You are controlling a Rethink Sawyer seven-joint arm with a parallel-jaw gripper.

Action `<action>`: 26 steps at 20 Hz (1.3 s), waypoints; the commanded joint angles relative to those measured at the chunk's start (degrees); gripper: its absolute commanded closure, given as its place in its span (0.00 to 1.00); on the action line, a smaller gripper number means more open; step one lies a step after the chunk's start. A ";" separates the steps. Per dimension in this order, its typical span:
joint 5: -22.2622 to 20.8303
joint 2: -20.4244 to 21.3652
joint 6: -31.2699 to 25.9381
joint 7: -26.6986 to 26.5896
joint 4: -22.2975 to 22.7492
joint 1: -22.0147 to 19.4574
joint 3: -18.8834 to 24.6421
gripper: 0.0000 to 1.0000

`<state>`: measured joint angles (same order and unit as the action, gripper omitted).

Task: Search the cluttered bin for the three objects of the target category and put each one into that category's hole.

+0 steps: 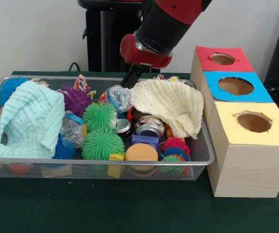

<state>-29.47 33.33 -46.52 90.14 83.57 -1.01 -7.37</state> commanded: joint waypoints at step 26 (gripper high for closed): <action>1.82 -8.17 -10.79 -5.44 2.36 -5.39 8.03 0.00</action>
<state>-29.45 27.55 -51.47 90.14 83.57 -4.46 -5.88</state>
